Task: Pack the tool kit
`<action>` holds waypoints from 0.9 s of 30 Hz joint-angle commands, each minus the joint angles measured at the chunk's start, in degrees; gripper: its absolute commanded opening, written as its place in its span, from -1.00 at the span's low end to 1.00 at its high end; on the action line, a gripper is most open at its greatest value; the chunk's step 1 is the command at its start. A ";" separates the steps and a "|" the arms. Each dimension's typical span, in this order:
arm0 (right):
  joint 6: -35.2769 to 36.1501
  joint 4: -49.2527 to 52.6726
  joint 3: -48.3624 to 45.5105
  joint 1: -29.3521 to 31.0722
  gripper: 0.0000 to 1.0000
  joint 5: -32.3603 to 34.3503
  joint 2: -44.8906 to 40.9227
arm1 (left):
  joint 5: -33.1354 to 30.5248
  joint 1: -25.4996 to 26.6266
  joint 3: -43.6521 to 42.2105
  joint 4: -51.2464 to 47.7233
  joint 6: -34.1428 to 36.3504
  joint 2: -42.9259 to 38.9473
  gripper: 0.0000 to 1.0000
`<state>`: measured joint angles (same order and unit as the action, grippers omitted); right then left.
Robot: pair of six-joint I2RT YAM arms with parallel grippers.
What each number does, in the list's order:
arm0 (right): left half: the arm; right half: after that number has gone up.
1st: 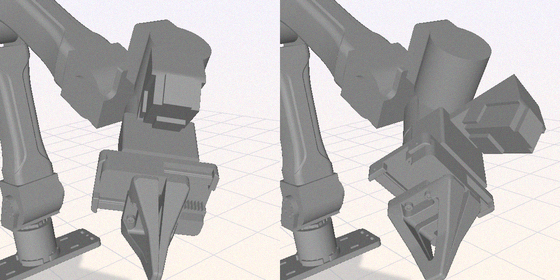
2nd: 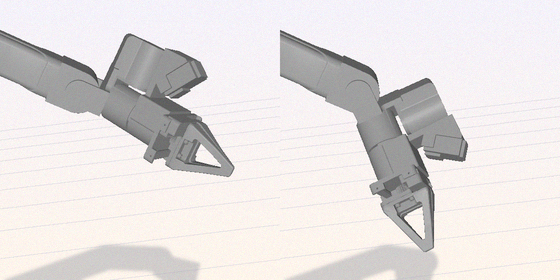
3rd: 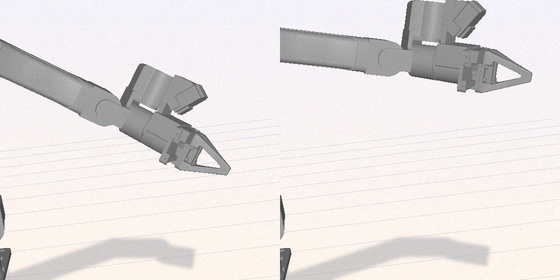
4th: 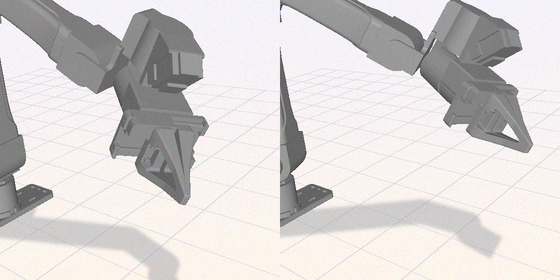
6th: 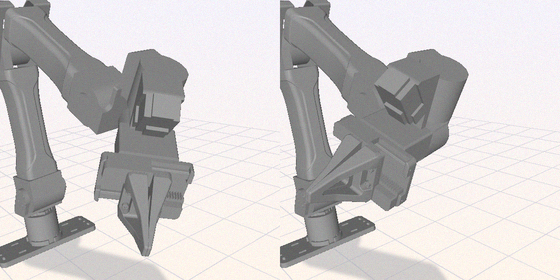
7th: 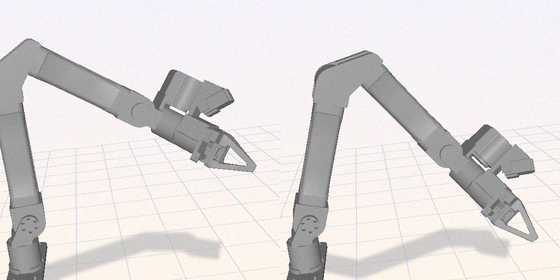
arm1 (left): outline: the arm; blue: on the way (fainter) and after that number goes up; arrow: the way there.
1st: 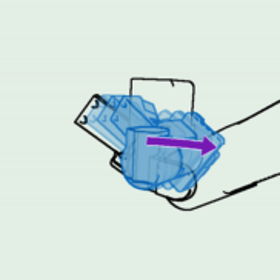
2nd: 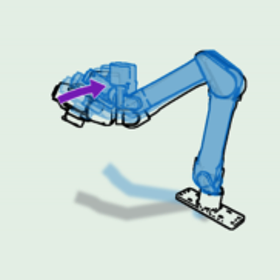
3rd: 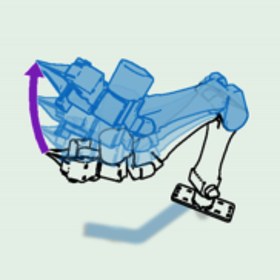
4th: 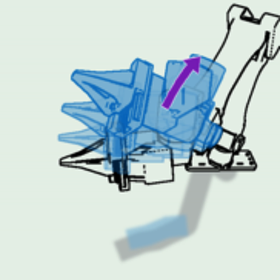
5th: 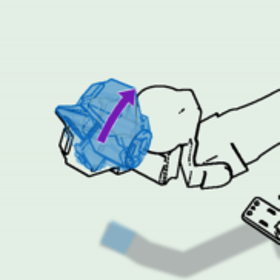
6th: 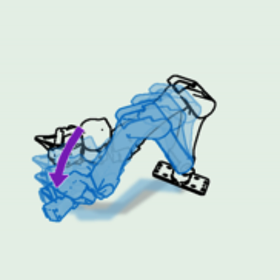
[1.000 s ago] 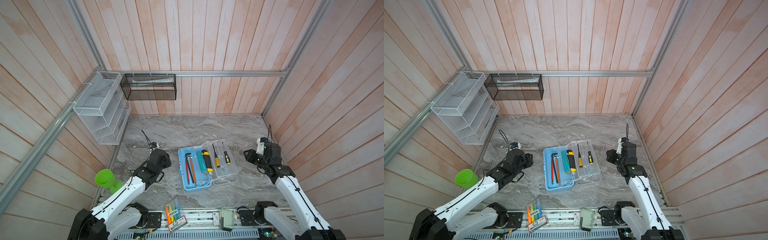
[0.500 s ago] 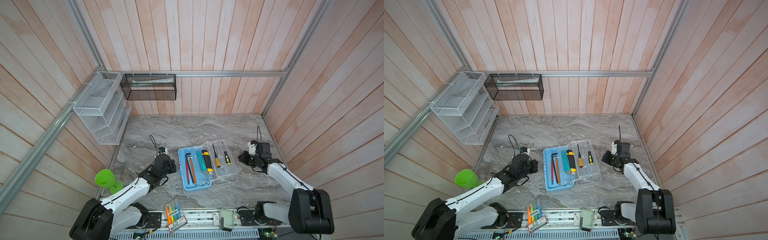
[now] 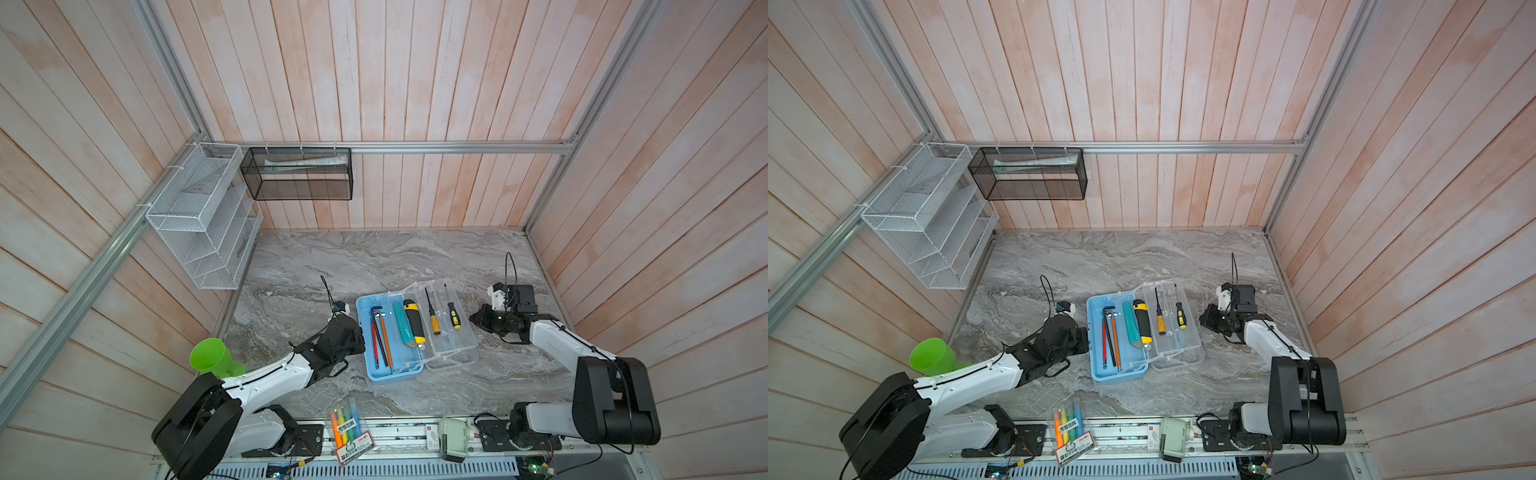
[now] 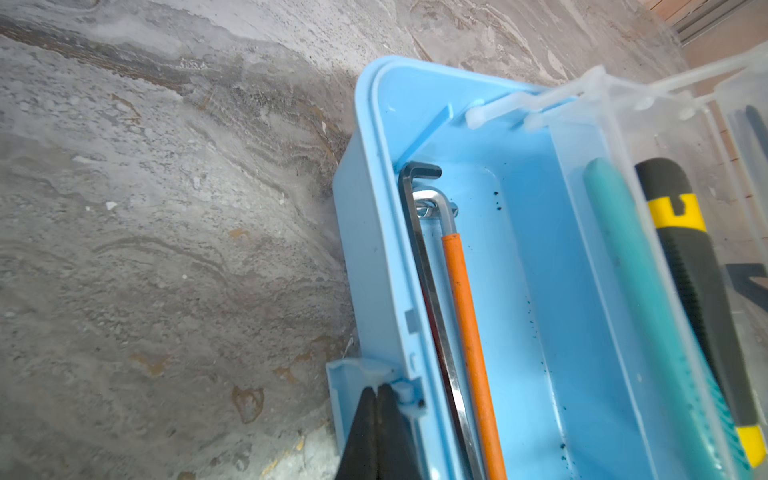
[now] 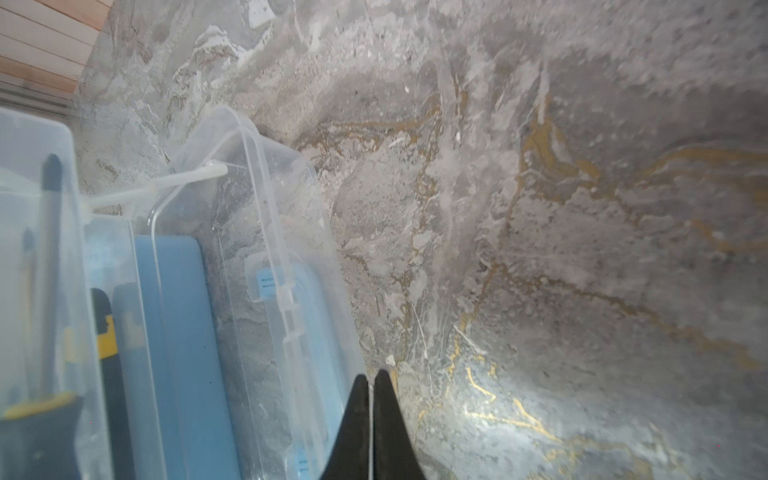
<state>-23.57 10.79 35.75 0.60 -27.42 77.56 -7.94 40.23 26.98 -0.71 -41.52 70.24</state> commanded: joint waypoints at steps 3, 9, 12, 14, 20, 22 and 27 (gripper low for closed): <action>0.70 -0.77 -1.29 -0.06 -1.00 -3.91 1.65 | 0.31 2.16 0.18 2.33 -0.14 -1.06 -1.00; -0.53 -4.15 -2.77 1.87 -1.00 -7.04 3.04 | 0.10 2.93 -1.25 3.16 -0.08 -2.41 -1.00; -1.07 -5.30 -2.88 2.94 -1.00 -9.91 3.90 | 0.31 2.93 -1.07 2.55 0.50 -2.99 -1.00; -1.34 -5.69 -2.92 4.12 -1.00 -10.29 4.13 | 0.34 2.93 -0.85 2.38 1.31 -3.37 -1.00; -3.13 -8.25 -4.51 5.34 -1.00 -13.55 1.89 | -0.47 3.28 0.10 1.70 3.84 -4.57 -1.00; -4.06 -9.72 -5.35 5.30 -1.00 -15.35 1.46 | -0.06 3.32 0.33 1.95 4.83 -4.67 -1.00; -4.29 -9.57 -3.95 5.40 -1.00 -17.41 1.35 | 0.28 3.34 -2.13 5.19 4.38 -4.76 -1.00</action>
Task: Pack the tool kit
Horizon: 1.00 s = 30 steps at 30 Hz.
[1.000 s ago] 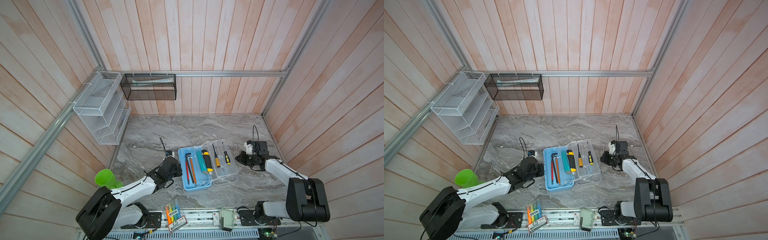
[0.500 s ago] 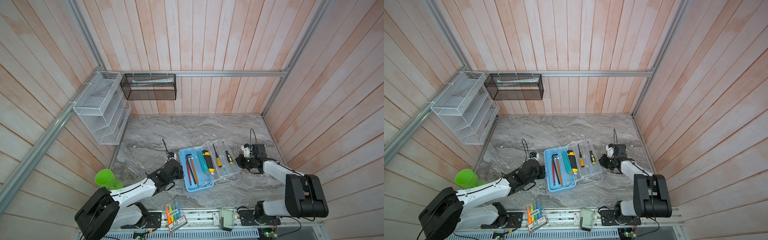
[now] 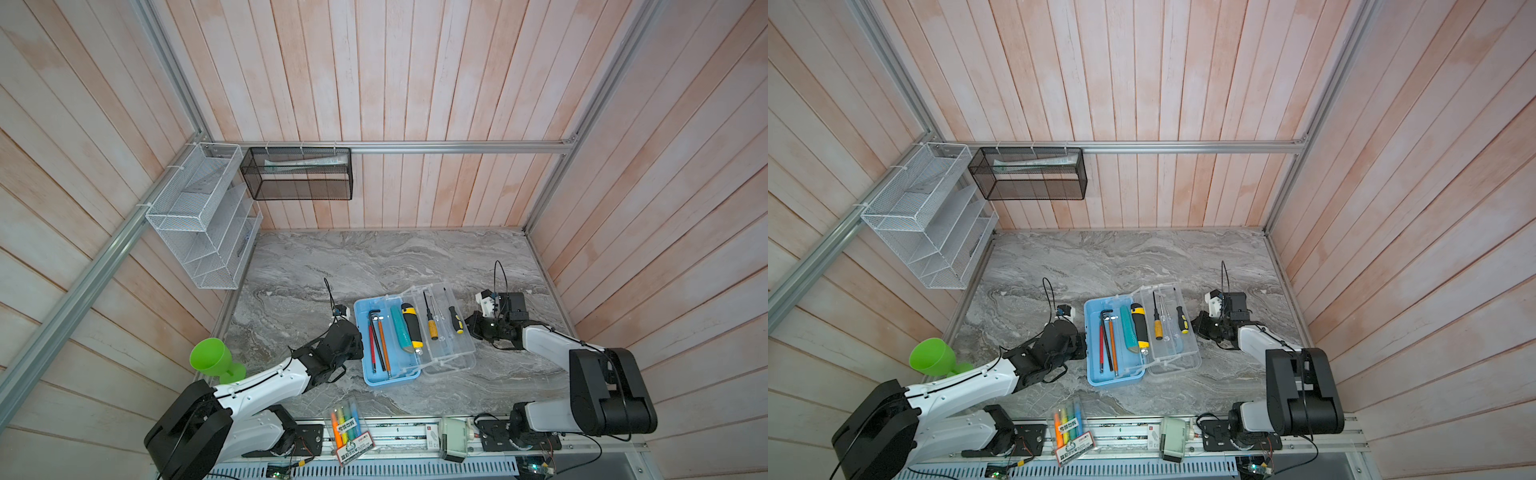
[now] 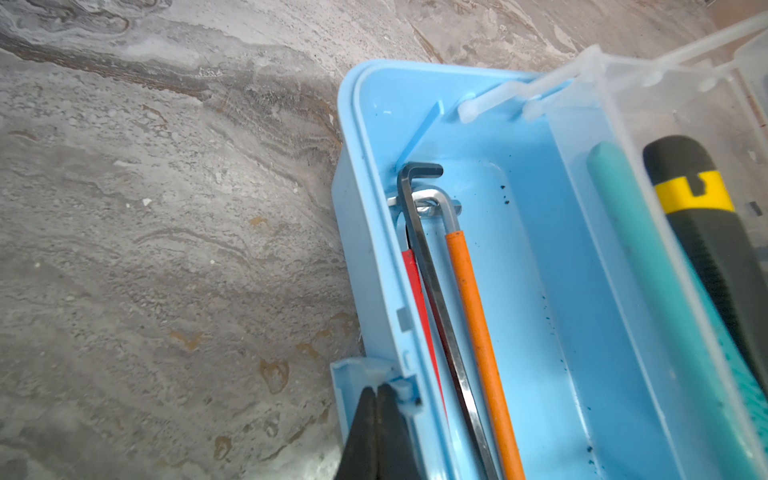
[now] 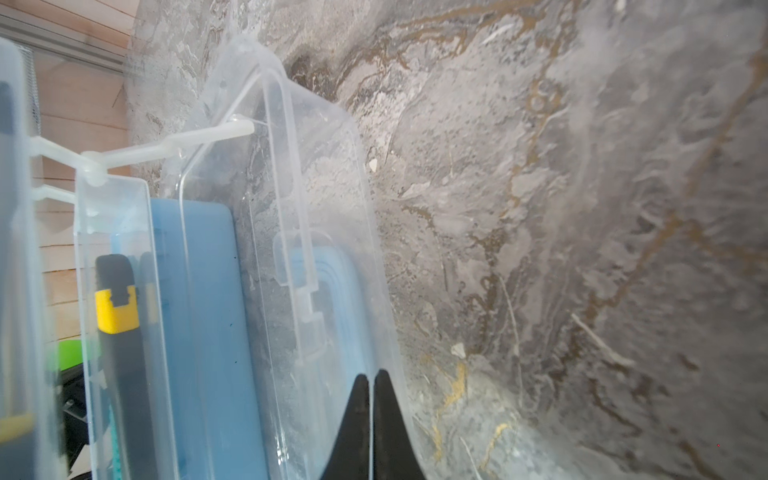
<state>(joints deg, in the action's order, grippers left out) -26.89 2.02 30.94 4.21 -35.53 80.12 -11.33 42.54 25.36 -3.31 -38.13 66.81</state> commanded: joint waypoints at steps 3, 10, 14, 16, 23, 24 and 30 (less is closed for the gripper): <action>-1.38 0.05 0.75 1.68 -1.00 -9.11 -3.76 | 3.94 0.96 -2.52 9.67 0.08 -1.41 -1.00; -2.20 1.04 1.34 1.68 -1.00 -10.33 -8.32 | 3.03 1.01 -3.51 9.87 1.05 -3.19 -1.00; -2.81 2.02 2.17 1.69 -1.00 -9.86 -10.94 | 2.20 0.96 -4.15 9.81 1.06 -3.94 -1.00; -2.78 3.18 2.98 1.77 -1.00 -9.31 -11.89 | 2.34 0.96 -5.11 10.45 0.71 -4.46 -1.00; -1.21 11.60 4.18 -1.07 -1.00 7.58 -14.63 | 0.73 0.91 -7.95 10.09 -0.43 -6.27 -1.00; -1.93 10.60 3.44 -1.80 -1.00 8.35 -15.25 | 0.48 0.87 -8.39 10.06 -0.77 -6.50 -1.00; -2.53 7.03 0.80 -2.75 -1.00 8.77 -13.17 | 1.13 0.83 -9.71 10.86 -1.16 -6.78 -1.00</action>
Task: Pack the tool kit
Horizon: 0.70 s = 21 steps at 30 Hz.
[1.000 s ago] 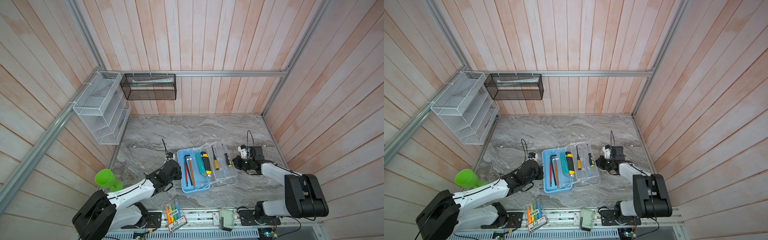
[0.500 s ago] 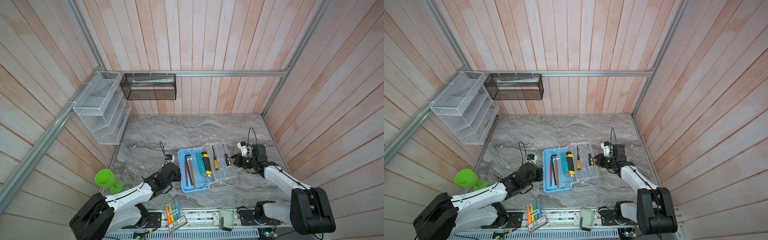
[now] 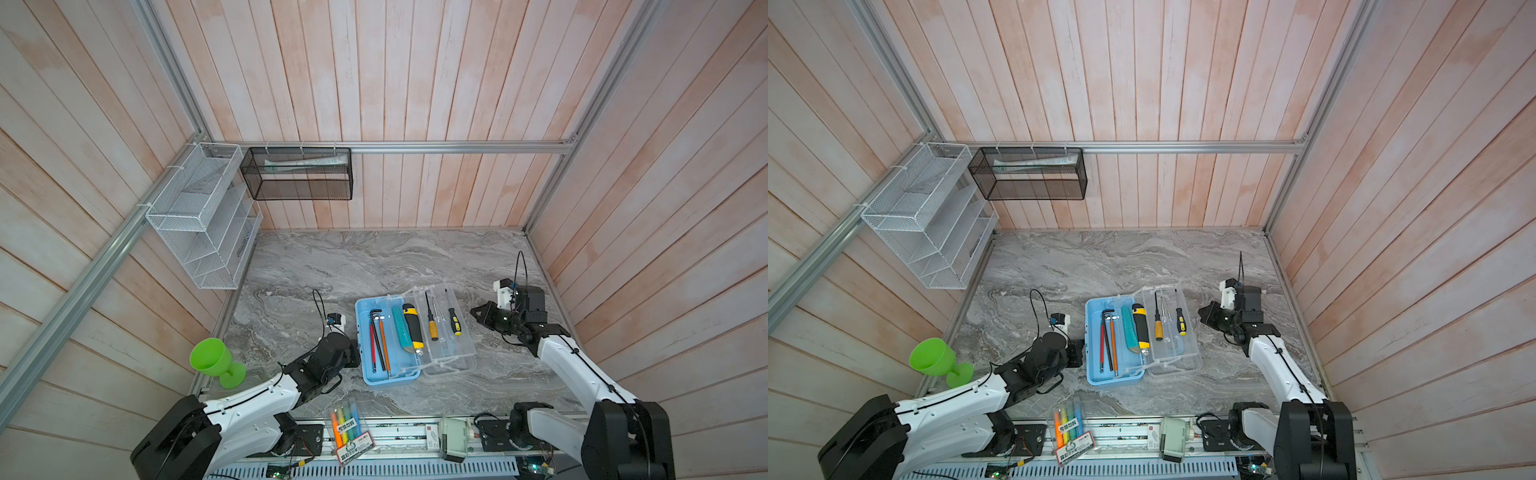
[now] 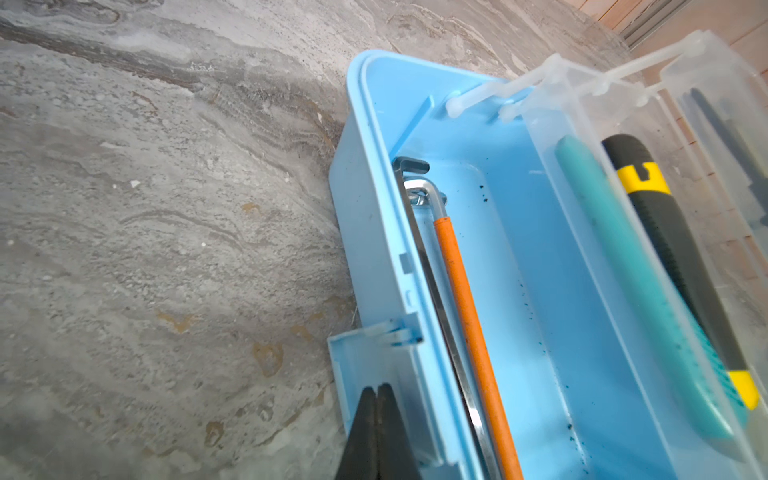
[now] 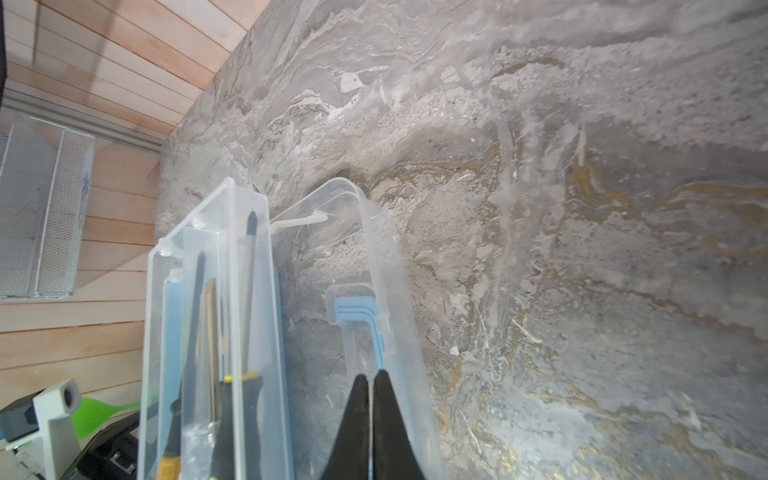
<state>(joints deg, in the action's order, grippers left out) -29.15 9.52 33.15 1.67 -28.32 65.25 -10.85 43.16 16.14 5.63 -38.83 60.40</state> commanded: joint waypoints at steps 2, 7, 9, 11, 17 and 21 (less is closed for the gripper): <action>1.39 -0.50 -1.21 -0.19 -1.00 -0.43 4.67 | 0.99 0.20 -0.13 2.15 -0.29 -0.07 -1.00; 2.89 -1.04 -1.36 -0.09 -1.00 -1.99 10.62 | 1.62 0.17 0.52 3.63 0.15 0.65 -1.00; 2.78 -2.21 -1.90 -0.18 -1.00 -1.65 11.52 | 2.35 0.18 0.42 4.79 0.31 1.06 -1.00; 2.69 -3.43 -2.30 -0.15 -1.00 -2.62 12.53 | 3.62 0.26 0.42 6.23 0.83 1.83 -1.00; 4.32 -4.52 -2.04 0.33 -1.00 -6.32 15.86 | 5.22 0.27 1.27 7.89 2.21 5.12 -1.00; 4.98 -5.37 -1.53 0.92 -1.00 -9.41 17.87 | 5.40 0.29 1.52 8.77 2.83 6.15 -1.00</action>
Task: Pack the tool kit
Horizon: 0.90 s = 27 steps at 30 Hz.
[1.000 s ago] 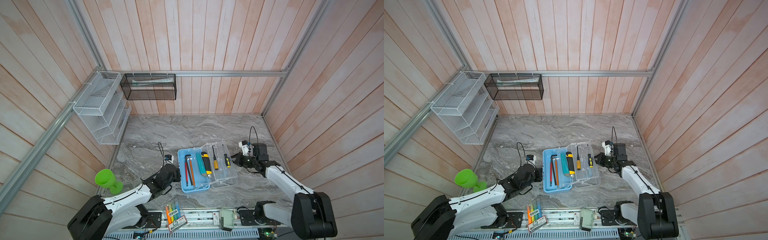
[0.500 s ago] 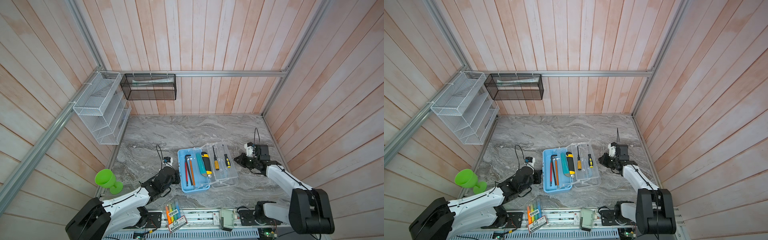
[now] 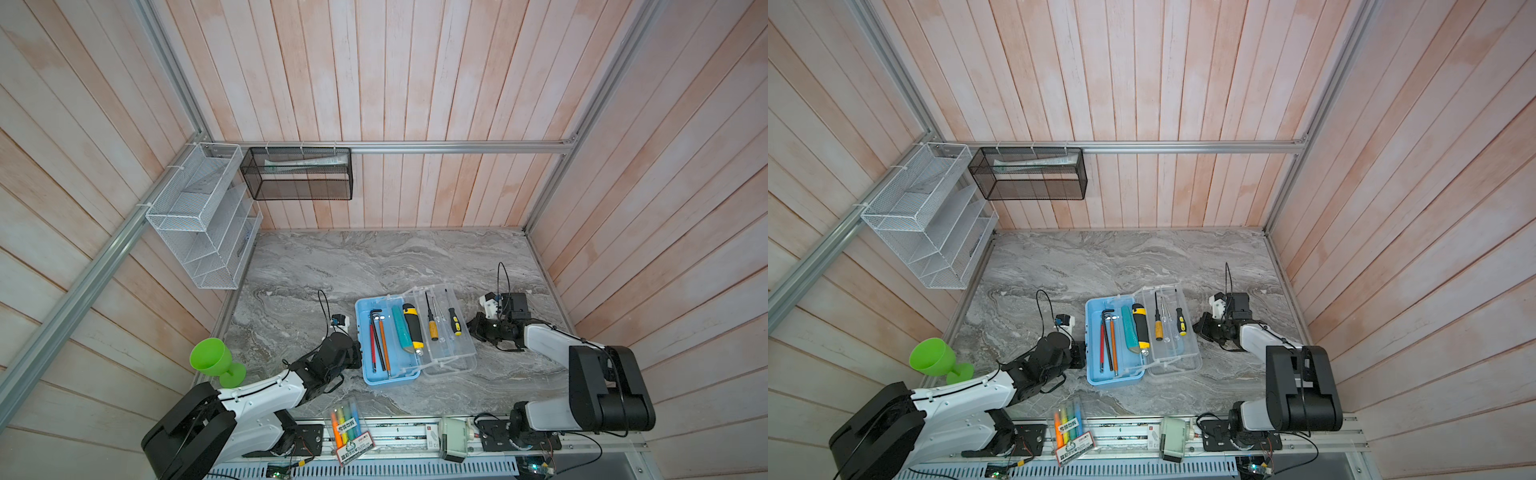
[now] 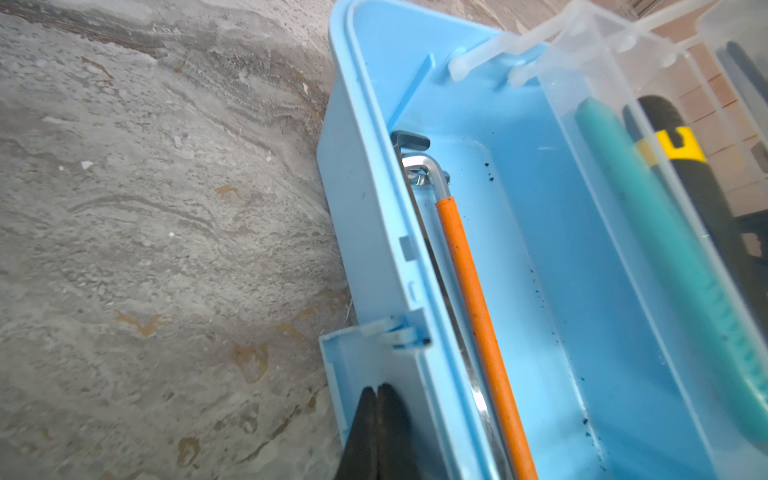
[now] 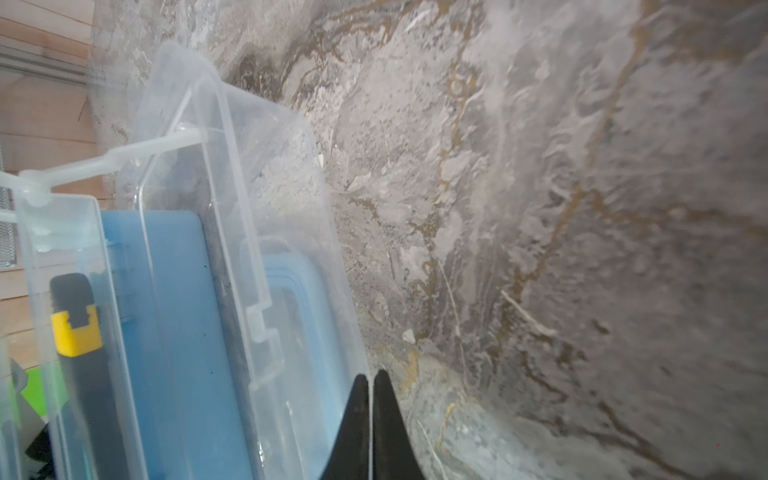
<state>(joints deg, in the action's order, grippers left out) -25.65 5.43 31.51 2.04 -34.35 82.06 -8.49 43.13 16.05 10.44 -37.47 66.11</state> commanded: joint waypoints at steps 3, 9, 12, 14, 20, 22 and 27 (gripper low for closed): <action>1.30 -2.58 0.00 0.79 -1.00 -6.15 0.66 | 3.54 0.32 1.83 4.48 1.78 0.52 -1.00; -0.08 -4.46 -0.16 0.86 -1.00 -12.07 -1.14 | 4.78 0.31 2.12 5.56 2.74 0.68 -1.00; -1.26 -5.42 -0.54 0.86 -1.00 -14.51 -2.55 | 5.52 0.31 1.57 7.14 2.91 0.68 -1.00; -1.22 -4.99 -0.33 0.85 -1.00 -15.37 -2.78 | 6.11 0.31 1.48 8.05 3.06 0.73 -1.00; -2.65 -4.98 -0.78 0.81 -1.00 -18.71 -5.00 | 6.70 0.32 1.55 9.13 3.46 1.58 -1.00; -3.35 -5.03 -0.97 0.90 -1.00 -19.39 -7.02 | 6.38 0.33 1.70 9.03 3.37 2.03 -1.00; -1.80 -1.11 -0.04 0.86 -1.00 -20.20 -10.35 | 5.83 0.28 1.29 10.29 3.54 2.04 -1.00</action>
<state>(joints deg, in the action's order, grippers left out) -27.59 1.48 30.85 1.32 -43.86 73.28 -7.51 42.65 16.05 11.64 -35.09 68.34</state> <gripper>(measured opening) 0.047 0.043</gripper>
